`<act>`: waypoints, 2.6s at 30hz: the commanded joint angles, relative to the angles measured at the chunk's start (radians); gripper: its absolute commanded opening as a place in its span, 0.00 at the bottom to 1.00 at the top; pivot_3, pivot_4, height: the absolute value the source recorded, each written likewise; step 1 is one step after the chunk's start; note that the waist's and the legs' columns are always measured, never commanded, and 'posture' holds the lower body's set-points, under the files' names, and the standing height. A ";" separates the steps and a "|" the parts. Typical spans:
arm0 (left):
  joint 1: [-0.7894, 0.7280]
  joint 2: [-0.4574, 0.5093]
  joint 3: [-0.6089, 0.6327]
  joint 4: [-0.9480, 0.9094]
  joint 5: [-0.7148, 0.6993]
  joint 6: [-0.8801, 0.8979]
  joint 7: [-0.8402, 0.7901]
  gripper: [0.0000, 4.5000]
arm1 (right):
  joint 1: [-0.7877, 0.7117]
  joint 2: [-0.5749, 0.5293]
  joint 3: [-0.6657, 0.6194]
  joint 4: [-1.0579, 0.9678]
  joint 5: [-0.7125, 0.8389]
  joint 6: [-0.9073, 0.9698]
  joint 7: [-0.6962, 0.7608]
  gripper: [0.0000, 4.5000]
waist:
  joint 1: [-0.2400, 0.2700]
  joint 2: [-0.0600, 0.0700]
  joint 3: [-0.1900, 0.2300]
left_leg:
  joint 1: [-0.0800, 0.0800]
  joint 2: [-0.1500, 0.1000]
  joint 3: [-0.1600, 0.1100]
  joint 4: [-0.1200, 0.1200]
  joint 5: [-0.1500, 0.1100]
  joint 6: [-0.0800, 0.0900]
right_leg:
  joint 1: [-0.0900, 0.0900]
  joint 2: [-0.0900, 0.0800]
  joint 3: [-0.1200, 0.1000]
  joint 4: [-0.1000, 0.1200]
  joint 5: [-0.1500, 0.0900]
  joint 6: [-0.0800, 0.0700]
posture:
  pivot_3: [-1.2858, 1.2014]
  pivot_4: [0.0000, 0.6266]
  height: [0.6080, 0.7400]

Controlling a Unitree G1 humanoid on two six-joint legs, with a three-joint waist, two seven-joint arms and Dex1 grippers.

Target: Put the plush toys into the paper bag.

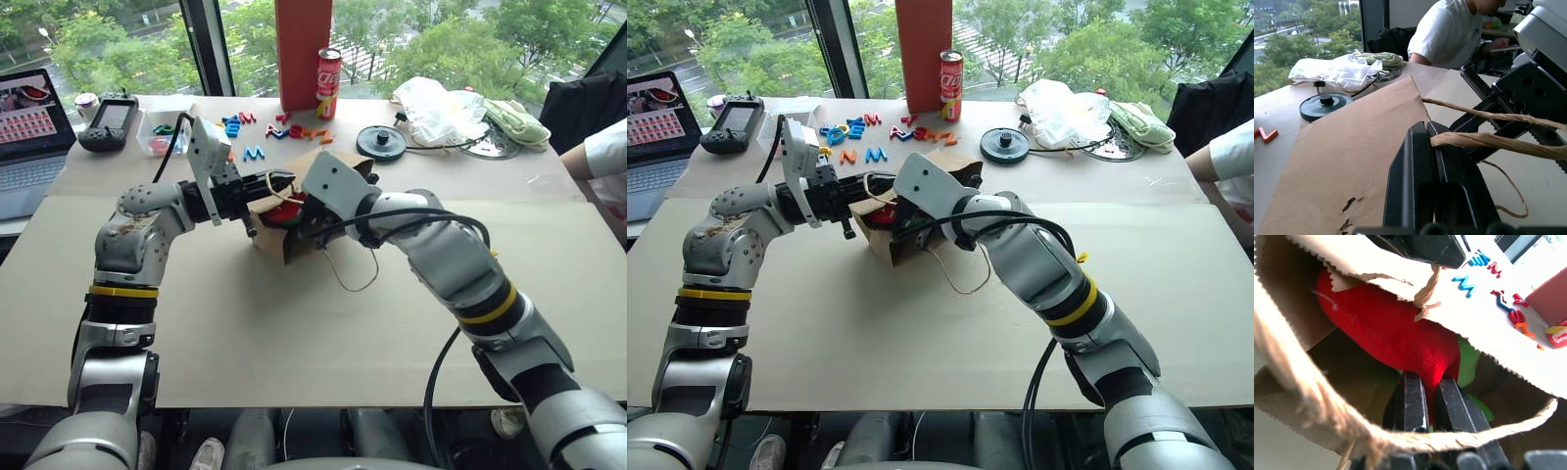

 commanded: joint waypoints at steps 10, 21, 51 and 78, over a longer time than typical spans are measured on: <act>-0.014 -0.004 0.013 -0.016 0.005 -0.029 -0.001 0.00 | 0.070 -0.070 -0.227 -0.170 0.100 0.151 0.057 0.65 | -0.001 0.000 0.000 | -0.001 0.000 -0.001 0.000 0.000 0.000 | 0.000 0.000 -0.002 0.000 0.000 0.000 | 0.52 0.24 0.99; -0.021 -0.009 0.014 0.005 0.013 -0.042 -0.007 0.00 | 0.227 -0.071 -0.328 -0.370 0.277 0.330 0.082 0.65 | -0.003 0.000 0.000 | 0.000 0.000 -0.001 0.000 0.000 0.000 | 0.000 0.001 -0.001 -0.004 0.000 0.000 | 0.52 0.24 0.99; -0.020 -0.004 0.012 -0.002 0.012 -0.042 -0.005 0.00 | 0.329 0.095 -0.265 -0.156 0.268 0.201 -0.102 0.01 | -0.002 0.000 0.000 | -0.001 0.000 -0.002 0.001 0.000 0.000 | 0.000 0.000 -0.001 -0.004 0.000 0.000 | 0.52 0.24 0.99; 0.041 -0.235 0.064 -0.046 -0.028 -0.026 0.264 0.00 | 0.214 -0.130 -0.400 -0.329 0.265 0.052 -0.067 0.01 | -0.002 0.000 0.000 | -0.001 0.000 -0.005 0.002 0.000 0.001 | 0.000 0.001 0.001 -0.005 0.000 0.000 | 0.52 0.24 0.99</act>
